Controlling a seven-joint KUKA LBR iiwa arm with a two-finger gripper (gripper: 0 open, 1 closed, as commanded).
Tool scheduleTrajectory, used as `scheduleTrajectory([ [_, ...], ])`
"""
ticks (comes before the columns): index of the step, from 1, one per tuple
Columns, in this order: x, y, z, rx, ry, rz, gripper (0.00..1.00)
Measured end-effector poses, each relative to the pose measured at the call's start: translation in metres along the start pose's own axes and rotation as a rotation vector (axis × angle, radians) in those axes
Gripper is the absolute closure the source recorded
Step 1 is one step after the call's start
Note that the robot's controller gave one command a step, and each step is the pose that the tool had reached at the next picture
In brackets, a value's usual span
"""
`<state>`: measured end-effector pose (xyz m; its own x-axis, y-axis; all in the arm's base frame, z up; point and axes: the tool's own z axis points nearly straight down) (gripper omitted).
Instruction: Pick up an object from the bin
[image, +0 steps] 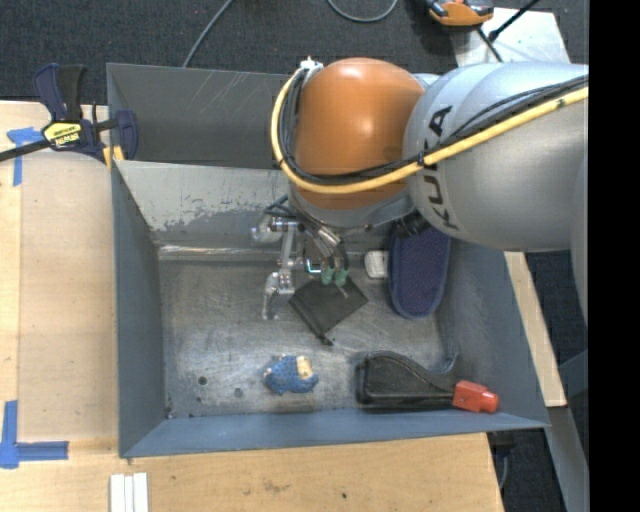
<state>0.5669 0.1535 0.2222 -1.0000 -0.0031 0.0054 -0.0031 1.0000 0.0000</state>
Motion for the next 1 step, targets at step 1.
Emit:
scheduleTrajectory([
  [1, 0.0846, -0.0420, 0.0607, 0.003, 0.003, -0.112, 0.00],
])
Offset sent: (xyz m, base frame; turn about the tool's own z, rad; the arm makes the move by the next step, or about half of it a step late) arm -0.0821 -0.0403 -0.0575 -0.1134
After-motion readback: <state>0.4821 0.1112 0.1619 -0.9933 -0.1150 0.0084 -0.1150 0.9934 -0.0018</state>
